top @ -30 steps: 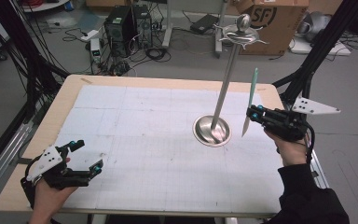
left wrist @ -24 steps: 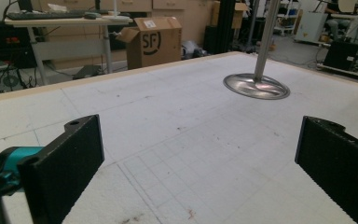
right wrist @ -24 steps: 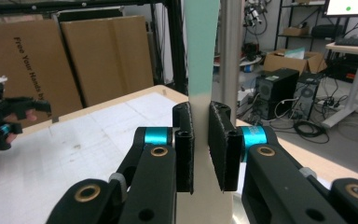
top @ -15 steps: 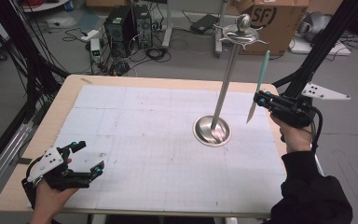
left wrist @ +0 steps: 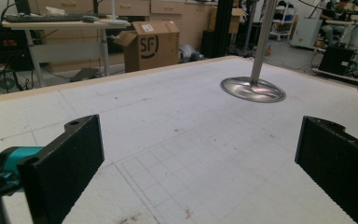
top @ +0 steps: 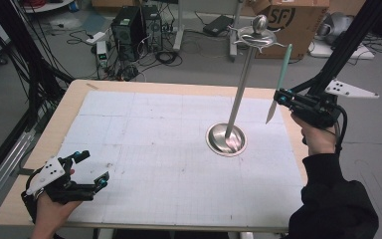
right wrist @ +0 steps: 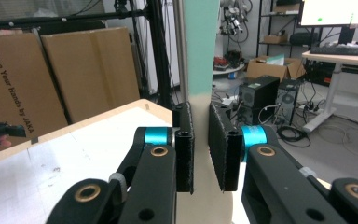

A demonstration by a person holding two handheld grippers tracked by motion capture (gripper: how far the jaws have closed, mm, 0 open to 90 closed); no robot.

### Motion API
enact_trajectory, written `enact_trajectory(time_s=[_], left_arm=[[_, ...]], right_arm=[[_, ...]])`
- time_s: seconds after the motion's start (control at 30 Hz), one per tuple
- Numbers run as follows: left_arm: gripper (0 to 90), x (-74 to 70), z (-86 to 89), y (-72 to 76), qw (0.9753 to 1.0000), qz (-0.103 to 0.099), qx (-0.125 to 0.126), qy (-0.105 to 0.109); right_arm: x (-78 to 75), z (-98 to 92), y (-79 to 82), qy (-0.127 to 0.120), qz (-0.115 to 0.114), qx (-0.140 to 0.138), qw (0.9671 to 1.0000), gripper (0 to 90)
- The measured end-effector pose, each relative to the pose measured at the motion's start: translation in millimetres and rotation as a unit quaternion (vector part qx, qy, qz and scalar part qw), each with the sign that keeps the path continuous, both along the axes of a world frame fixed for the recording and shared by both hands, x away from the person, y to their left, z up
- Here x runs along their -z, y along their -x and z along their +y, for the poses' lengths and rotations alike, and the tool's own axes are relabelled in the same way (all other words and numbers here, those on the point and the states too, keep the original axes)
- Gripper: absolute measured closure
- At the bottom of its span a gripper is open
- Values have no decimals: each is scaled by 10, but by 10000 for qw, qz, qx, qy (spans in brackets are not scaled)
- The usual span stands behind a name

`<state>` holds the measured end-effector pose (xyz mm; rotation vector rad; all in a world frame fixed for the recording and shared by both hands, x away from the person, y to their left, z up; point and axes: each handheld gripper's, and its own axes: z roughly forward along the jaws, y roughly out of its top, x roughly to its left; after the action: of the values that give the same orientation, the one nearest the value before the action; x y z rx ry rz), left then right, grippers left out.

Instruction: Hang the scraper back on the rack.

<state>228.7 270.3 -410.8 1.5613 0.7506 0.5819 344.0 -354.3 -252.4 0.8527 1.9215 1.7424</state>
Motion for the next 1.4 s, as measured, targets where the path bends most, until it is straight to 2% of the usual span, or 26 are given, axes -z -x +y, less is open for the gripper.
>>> enact_trajectory(time_s=[0.13, 0.4, 1.23, 1.4], left_arm=[[17, 1, 6, 0, 10000, 4, 1, 0], [17, -2, 46, -2, 10000, 22, -63, 15], [17, 2, 71, -1, 9999, 43, -94, 18], [17, 18, 66, 0, 9999, 65, -105, -2]], right_arm=[[1, -10, -7, -54, 11, -9, 10000, 806], [-5, 12, -34, -32, -35, -38, 10000, 806], [25, 133, -133, 52, 60, -121, 9999, 806], [43, 128, -154, 9, 43, -139, 9999, 806]])
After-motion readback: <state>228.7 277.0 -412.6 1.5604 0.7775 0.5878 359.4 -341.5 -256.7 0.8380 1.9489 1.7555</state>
